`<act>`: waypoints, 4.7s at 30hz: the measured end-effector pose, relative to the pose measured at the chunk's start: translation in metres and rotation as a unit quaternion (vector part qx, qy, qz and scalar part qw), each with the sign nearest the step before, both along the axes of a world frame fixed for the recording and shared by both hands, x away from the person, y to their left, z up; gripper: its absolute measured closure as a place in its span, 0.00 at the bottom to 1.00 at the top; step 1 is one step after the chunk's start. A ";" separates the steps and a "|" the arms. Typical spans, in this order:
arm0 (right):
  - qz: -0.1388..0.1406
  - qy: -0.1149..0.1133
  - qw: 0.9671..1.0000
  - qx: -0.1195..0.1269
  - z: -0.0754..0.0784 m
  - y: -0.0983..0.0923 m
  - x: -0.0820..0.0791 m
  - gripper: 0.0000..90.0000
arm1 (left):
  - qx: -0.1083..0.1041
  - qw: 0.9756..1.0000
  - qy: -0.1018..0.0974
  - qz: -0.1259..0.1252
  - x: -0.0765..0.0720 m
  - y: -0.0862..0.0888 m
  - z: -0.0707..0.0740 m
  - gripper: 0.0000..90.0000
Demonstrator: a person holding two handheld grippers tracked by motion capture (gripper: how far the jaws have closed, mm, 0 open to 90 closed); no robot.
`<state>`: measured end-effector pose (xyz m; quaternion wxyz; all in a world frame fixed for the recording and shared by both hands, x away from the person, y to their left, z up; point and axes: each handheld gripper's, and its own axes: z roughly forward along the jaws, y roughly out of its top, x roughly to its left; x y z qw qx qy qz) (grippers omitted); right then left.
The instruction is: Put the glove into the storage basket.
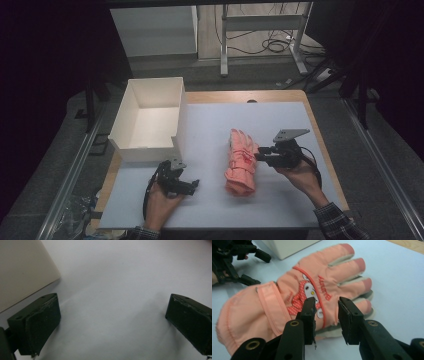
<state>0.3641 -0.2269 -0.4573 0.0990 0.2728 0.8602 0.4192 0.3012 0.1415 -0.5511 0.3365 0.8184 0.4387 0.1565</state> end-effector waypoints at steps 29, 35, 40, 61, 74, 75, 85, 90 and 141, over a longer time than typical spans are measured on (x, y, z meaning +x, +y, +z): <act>0.007 0.033 0.999 -0.014 -0.063 -0.004 -0.053 0.99 | 0.000 1.000 0.001 0.000 0.000 0.000 0.000 0.00; 0.010 0.038 0.999 -0.014 -0.068 0.002 -0.057 0.99 | 0.000 1.000 0.001 0.000 0.000 0.000 0.000 0.00; 0.012 0.043 0.999 -0.007 -0.070 0.007 -0.054 0.99 | 0.000 1.000 0.001 0.000 0.000 0.000 0.000 0.00; -0.001 0.037 0.999 -0.019 -0.075 0.040 -0.033 0.99 | 0.000 1.000 0.001 0.000 0.000 0.000 0.000 0.00; -0.013 0.039 0.999 -0.015 -0.076 0.043 -0.024 0.99 | 0.001 1.000 0.001 0.000 0.000 0.000 0.000 0.00; -0.014 0.040 0.999 -0.015 -0.076 0.043 -0.024 0.99 | -0.001 1.000 0.002 0.001 0.000 0.000 0.000 0.00; -0.014 0.030 0.999 -0.030 -0.075 0.059 -0.020 0.99 | 0.001 1.000 0.002 0.000 0.000 0.000 0.000 0.00; -0.013 0.028 0.999 -0.029 -0.075 0.062 -0.020 0.99 | 0.000 1.000 0.001 0.000 0.000 0.000 0.000 0.00; -0.184 -0.013 0.981 -0.066 -0.072 -0.056 -0.005 0.20 | -0.021 0.993 0.018 -0.116 0.025 -0.065 0.086 0.00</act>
